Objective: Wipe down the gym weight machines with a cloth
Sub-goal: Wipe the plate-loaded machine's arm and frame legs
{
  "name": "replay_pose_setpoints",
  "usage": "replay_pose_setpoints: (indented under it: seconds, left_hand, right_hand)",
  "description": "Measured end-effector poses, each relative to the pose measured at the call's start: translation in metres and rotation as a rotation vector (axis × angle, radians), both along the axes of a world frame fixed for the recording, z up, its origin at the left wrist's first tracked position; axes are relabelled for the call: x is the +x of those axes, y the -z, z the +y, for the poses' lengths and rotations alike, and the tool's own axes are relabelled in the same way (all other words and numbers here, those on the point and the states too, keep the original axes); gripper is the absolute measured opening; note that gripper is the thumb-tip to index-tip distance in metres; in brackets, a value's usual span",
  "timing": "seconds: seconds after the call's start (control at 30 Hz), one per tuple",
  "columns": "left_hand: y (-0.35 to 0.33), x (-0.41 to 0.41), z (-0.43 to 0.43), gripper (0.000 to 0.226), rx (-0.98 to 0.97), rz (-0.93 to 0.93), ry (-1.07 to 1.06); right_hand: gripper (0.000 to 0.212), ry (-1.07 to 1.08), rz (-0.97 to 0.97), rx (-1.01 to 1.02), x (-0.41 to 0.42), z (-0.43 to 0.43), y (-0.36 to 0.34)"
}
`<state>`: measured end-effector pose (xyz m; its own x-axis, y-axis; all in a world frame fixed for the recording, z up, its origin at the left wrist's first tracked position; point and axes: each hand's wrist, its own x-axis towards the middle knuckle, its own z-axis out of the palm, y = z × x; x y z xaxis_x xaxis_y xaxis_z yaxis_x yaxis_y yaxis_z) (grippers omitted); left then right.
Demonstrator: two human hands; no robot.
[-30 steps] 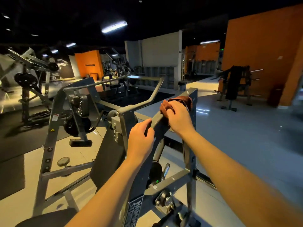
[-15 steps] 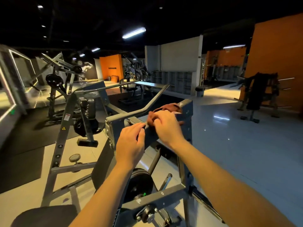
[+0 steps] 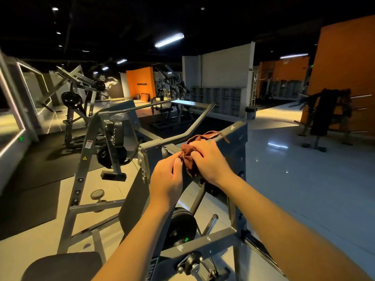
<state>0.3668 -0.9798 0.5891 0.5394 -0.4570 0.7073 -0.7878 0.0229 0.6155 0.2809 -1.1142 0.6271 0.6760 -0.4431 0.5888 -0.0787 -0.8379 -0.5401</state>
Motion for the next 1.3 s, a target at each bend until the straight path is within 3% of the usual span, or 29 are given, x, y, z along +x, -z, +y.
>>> replay_pose_setpoints:
  seconds: [0.17, 0.37, 0.53, 0.67, 0.77, 0.9, 0.97, 1.07, 1.17, 1.23, 1.3]
  left_hand:
    - [-0.004, 0.003, 0.009, 0.036, -0.09, 0.058, 0.079]
    - [0.005, 0.004, 0.003, 0.041, -0.015, 0.0, 0.015]
    - [-0.004, 0.002, 0.01, 0.034, -0.057, -0.017, 0.093]
    - [-0.004, 0.001, 0.011, 0.031, -0.076, -0.003, 0.076]
    - [0.0, 0.005, 0.009, 0.034, -0.062, 0.001, 0.077]
    - [0.003, 0.008, 0.006, 0.041, -0.073, 0.053, 0.055]
    - [0.003, 0.007, 0.006, 0.042, -0.073, 0.065, 0.053]
    - [0.001, 0.006, 0.008, 0.039, -0.068, 0.039, 0.075]
    - [0.0, 0.008, 0.007, 0.033, -0.067, 0.072, 0.081]
    - [0.003, 0.011, 0.006, 0.033, -0.032, 0.035, 0.077]
    - [0.005, 0.01, 0.005, 0.033, 0.006, -0.052, 0.077]
  right_hand:
    - [0.037, -0.123, 0.055, -0.198, -0.012, 0.015, 0.004]
    - [0.035, 0.19, -0.062, 0.059, -0.005, -0.025, -0.007]
    - [0.041, -0.032, 0.017, -0.167, -0.012, 0.02, -0.005]
    - [0.042, -0.039, 0.067, -0.21, -0.011, 0.024, -0.001]
    - [0.037, 0.08, 0.087, -0.211, -0.009, 0.001, -0.006]
    - [0.048, 0.356, 0.013, 0.039, -0.01, -0.028, -0.019]
    - [0.042, 0.321, -0.03, 0.053, -0.008, -0.017, -0.019]
    - [0.027, 0.099, -0.025, -0.033, -0.004, 0.026, -0.003]
    - [0.03, -0.045, -0.006, -0.156, -0.007, 0.05, 0.01]
    - [0.032, -0.038, 0.026, -0.241, -0.01, 0.035, 0.006]
    - [0.031, 0.084, 0.003, -0.202, -0.01, 0.01, 0.001]
